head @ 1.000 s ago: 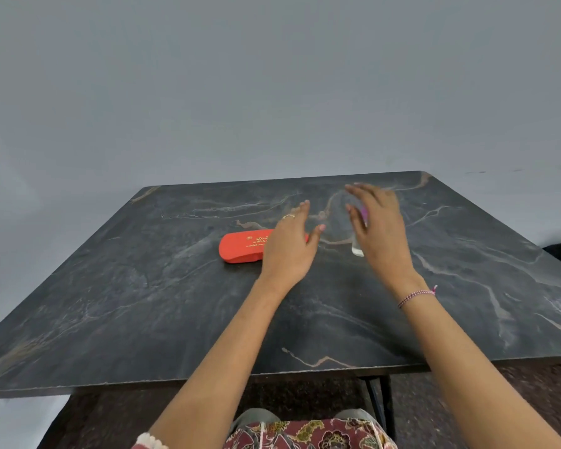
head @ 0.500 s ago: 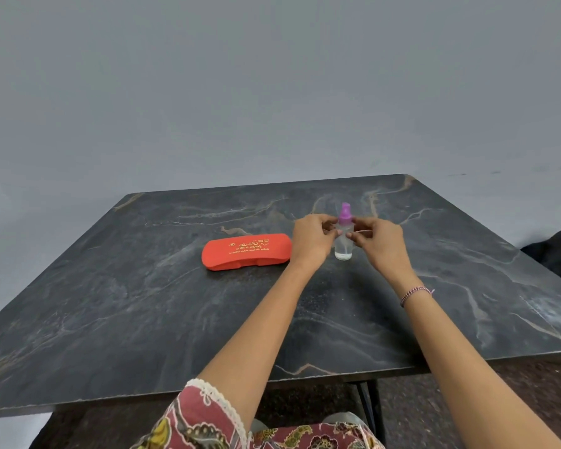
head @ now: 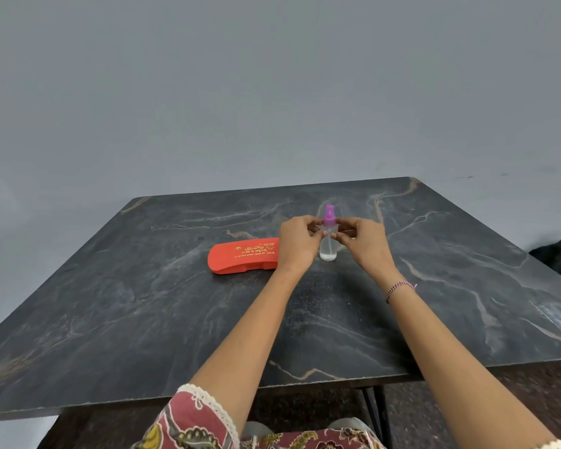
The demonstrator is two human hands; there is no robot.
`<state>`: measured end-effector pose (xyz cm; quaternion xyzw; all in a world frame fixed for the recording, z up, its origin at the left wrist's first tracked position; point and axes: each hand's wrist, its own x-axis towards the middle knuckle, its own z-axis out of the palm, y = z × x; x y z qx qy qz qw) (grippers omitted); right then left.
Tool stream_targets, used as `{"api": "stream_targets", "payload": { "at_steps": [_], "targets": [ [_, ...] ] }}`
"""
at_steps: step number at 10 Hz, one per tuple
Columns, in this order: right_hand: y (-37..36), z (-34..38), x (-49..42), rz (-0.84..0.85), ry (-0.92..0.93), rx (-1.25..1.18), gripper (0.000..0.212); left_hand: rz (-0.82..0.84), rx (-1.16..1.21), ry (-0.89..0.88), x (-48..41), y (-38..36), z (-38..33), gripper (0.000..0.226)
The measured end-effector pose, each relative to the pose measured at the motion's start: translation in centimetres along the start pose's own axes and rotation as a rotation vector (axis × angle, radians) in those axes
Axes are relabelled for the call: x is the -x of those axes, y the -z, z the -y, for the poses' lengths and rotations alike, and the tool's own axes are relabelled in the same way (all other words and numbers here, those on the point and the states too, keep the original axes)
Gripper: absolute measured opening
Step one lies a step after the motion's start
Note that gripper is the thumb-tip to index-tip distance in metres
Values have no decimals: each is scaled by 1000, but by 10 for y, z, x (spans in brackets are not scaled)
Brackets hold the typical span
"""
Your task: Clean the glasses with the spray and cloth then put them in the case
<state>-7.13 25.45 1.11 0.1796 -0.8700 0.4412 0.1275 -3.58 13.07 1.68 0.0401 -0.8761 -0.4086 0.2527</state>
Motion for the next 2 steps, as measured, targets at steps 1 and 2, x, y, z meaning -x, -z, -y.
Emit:
{"api": "stream_targets", "payload": {
  "at_steps": [1, 2],
  "targets": [
    [0, -1, 3, 34, -21, 11, 39, 25, 0, 6, 4, 2, -2, 28],
    [2, 4, 4, -82, 17, 73, 44, -29, -21, 5, 5, 11, -4, 33]
  ]
}}
